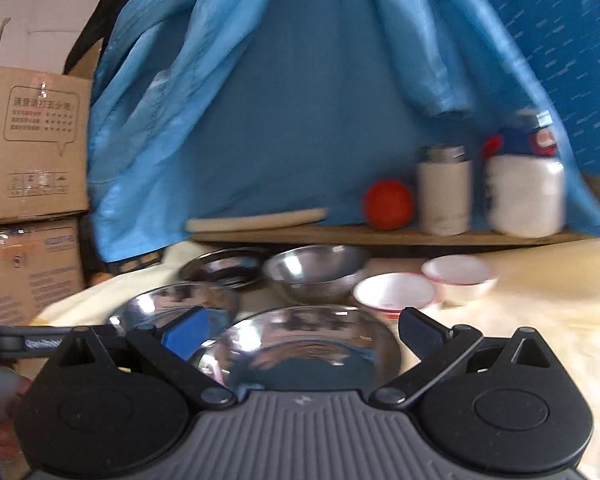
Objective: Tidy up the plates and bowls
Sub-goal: 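Close the left tool on a large steel plate rim while the right tool grips it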
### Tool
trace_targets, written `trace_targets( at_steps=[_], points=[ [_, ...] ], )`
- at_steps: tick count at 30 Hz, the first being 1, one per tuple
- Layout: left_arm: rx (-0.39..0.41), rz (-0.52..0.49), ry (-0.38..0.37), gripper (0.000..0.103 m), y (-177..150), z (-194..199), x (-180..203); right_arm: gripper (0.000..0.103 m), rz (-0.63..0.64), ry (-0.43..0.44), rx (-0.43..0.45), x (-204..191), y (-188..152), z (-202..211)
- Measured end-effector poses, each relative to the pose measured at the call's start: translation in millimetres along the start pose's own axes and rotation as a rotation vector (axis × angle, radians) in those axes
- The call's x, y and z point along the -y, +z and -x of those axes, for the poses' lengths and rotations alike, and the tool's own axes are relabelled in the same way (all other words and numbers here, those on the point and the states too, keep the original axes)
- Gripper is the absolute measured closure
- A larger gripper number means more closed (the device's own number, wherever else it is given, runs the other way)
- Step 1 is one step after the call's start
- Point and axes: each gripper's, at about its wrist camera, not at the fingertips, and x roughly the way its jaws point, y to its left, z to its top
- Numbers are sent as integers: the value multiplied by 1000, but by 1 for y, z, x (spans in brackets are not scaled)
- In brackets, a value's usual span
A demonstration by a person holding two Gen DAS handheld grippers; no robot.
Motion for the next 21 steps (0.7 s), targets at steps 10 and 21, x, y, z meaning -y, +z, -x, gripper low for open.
trace_targets(
  at_steps=[10, 21],
  points=[
    [-33, 54, -49, 2, 7, -21, -9, 0, 32, 160, -107, -15, 31, -63],
    [-52, 100, -121, 20, 5, -35, -11, 8, -35, 281, -242, -21, 40, -116]
  ],
)
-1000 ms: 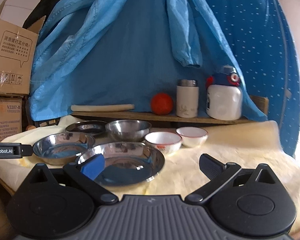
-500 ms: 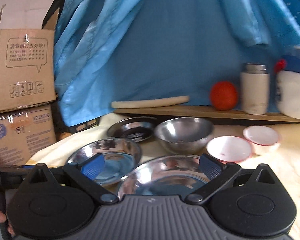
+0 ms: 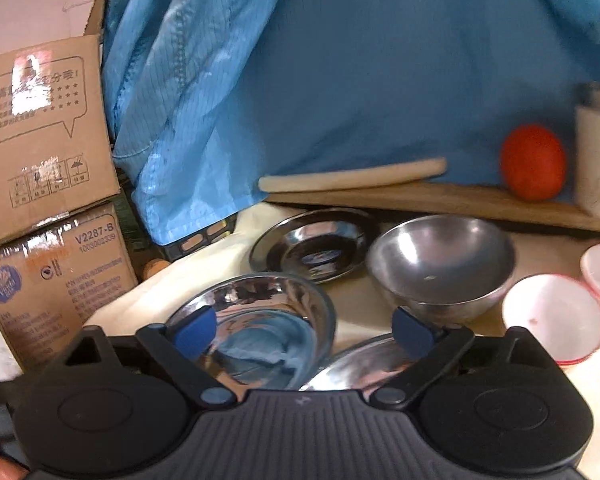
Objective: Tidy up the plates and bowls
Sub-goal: 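Close the left tool on a large steel plate rim while the right tool grips it, then lift the large steel plate with both tools toward the other large steel plate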
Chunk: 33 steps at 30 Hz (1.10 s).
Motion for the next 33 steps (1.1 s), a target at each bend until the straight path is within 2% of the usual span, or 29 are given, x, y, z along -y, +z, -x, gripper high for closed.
trace_targets(
  at_steps=[5, 10, 13, 18, 23, 26, 28, 33],
  points=[
    [3, 34, -17, 30, 0, -3, -6, 14, -12, 21, -37, -2, 4, -19],
    [7, 64, -26, 44, 1, -5, -11, 24, -12, 14, -76, -3, 8, -39],
    [7, 76, -24, 51, 1, -6, -13, 28, -11, -7, -98, -3, 8, -49],
    [3, 87, -19, 59, 0, -7, -16, 42, -1, -39, -135, -2, 9, -61],
    [8, 105, -24, 66, -1, -7, -19, 49, 7, -66, -168, -2, 7, -69],
    [10, 110, -23, 71, -1, -6, -20, 61, 17, -78, -181, -4, 5, -72],
    [13, 118, -29, 79, -1, -6, -21, 67, 22, -84, -188, -5, 4, -73],
    [23, 136, -24, 81, -1, -4, -23, 72, 14, -85, -183, -7, 2, -72]
  ],
)
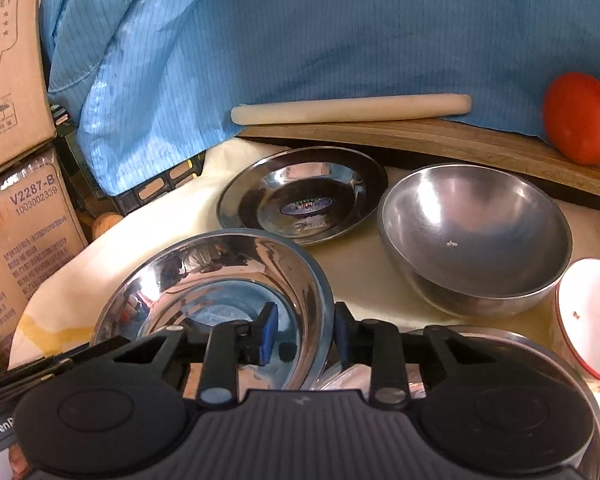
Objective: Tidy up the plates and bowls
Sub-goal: 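Lift the large steel plate with both tools toward the other large steel plate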
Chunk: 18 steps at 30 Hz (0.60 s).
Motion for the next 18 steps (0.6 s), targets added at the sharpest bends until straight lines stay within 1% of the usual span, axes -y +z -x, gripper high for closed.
trace_targets(
  at_steps=[3, 9, 13, 18],
  points=[
    [15, 10, 6, 82, 1, 3, 0, 77, -8, 12, 10, 0, 1, 3],
    [59, -2, 12, 82, 5, 14, 4, 80, -6, 23, 46, -2, 2, 16],
    [82, -20, -11, 82, 8, 20, 13, 80, -25, 22, 77, 5, 0, 32],
    [88, -52, -62, 81, 6, 23, 34, 80, -58, -5, 122, 16, -5, 61]
  ],
)
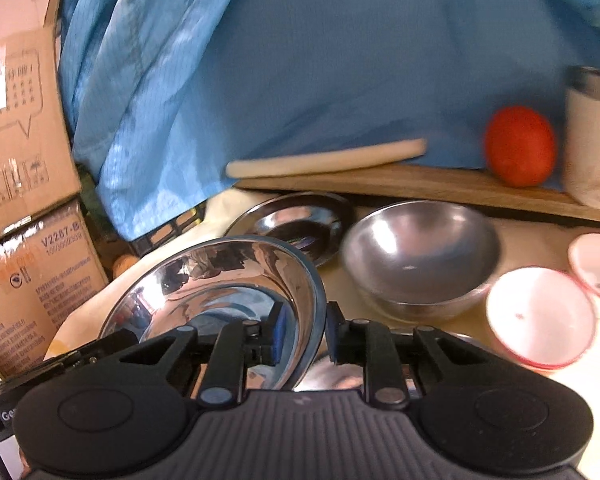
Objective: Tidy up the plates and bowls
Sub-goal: 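Lift the large steel plate with both tools toward the other large steel plate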
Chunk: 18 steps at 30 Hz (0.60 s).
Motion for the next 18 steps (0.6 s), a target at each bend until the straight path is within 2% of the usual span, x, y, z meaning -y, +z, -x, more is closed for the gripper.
trace_targets(
  at_steps=[9, 18],
  points=[
    [-54, -52, -83, 81, -19, -7, 44, 80, -50, -81, 35, 33, -15, 44],
    [-110, -107, -100, 81, -36, -13, 65, 79, -84, -115, 29, 56, -34, 63]
  ],
)
